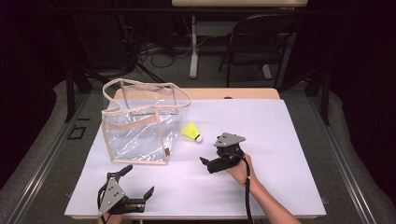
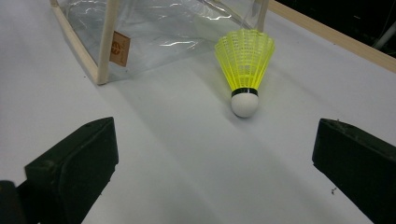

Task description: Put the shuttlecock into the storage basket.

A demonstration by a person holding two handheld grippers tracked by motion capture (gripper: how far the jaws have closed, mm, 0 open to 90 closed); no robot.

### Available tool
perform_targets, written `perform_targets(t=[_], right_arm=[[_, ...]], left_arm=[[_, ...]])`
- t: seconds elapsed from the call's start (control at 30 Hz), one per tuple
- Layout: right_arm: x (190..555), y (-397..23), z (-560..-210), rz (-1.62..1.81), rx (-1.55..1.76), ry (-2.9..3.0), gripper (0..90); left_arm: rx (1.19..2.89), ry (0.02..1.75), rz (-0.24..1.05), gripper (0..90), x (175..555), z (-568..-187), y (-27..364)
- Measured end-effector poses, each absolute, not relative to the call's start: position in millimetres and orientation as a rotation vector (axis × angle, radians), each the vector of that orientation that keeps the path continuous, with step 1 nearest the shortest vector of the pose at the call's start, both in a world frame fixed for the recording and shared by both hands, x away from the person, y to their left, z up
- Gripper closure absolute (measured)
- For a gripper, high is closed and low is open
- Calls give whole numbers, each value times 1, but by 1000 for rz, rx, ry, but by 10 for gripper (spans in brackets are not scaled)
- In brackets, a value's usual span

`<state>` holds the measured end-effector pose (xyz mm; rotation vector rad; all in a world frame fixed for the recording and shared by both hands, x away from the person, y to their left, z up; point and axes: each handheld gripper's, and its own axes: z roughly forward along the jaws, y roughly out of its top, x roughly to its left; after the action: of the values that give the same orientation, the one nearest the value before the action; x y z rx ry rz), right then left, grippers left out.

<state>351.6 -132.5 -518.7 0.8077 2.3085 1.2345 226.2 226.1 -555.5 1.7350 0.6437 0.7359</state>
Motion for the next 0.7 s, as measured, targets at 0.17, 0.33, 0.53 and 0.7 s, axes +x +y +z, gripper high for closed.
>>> perform_targets(t=[0.17,0.33,0.53,0.7], right_arm=[[361,-128,-516,1224,827,2323,0],[368,-123,-515,1210,828,2335,0],[378,-116,-515,1191,840,2356,0],[385,-112,-514,1170,851,2372,0]], left_arm=[[1735,645,737,0,226,-555,226],[1734,644,738,0,226,-555,227],[1723,649,738,0,225,-555,227],[1725,646,738,0,225,-555,227]])
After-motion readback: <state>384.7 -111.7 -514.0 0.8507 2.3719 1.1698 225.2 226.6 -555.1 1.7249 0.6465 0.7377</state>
